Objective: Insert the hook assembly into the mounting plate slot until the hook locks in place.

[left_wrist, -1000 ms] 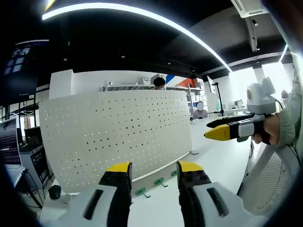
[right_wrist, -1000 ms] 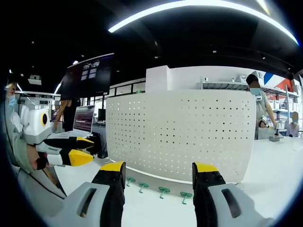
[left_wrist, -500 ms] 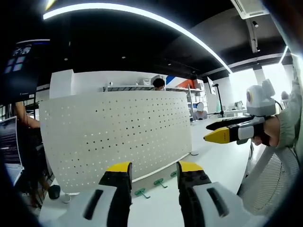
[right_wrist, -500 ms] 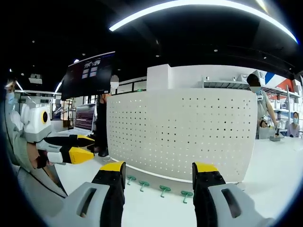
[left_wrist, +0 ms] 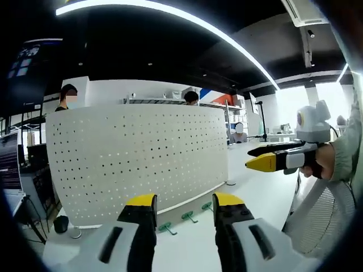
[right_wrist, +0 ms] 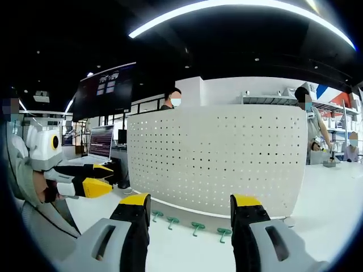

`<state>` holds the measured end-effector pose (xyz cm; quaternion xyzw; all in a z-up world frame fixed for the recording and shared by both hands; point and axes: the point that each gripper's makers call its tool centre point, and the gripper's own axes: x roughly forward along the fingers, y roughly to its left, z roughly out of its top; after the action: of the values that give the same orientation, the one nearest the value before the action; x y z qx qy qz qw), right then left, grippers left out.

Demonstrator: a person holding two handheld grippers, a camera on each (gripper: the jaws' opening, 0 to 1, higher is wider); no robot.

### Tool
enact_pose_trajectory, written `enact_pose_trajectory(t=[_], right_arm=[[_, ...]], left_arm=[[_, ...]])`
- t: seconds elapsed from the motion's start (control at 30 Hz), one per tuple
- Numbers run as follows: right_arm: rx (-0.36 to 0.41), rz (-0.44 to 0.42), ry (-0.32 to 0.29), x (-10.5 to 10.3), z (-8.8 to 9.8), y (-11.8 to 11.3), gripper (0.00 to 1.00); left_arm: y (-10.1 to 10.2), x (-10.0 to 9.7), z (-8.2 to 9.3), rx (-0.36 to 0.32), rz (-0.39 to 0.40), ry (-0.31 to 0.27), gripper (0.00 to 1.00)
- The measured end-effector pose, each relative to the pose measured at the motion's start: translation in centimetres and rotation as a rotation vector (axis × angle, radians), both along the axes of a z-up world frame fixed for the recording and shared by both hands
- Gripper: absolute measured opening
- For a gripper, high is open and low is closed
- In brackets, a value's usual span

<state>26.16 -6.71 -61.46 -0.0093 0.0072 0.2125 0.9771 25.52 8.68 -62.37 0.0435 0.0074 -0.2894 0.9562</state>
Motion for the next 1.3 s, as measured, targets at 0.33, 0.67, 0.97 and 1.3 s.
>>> enact_pose_trajectory(t=[0.33, 0.67, 0.97, 1.3], right_arm=[[-0.001, 0.006, 0.013, 0.1, -0.3, 0.2, 0.55], [0.006, -0.010, 0.025, 0.2, -0.5, -0.2, 0.55], [0.010, -0.027, 0.036, 0.4, -0.7, -0.6, 0.55], [0.018, -0.049, 0.049, 0.6, -0.9, -1.1, 0.55]], left_arm=[[2.2, 1.9, -1.2, 0.080, -0.003, 0.047, 0.42], [3.4, 5.3, -3.8, 0.281, -0.080, 0.075, 0.40], [4.3, 8.8, -5.2, 0.394, -0.124, 0.079, 0.37], [4.8, 11.8, -7.8, 0.530, -0.205, 0.118, 0.33]])
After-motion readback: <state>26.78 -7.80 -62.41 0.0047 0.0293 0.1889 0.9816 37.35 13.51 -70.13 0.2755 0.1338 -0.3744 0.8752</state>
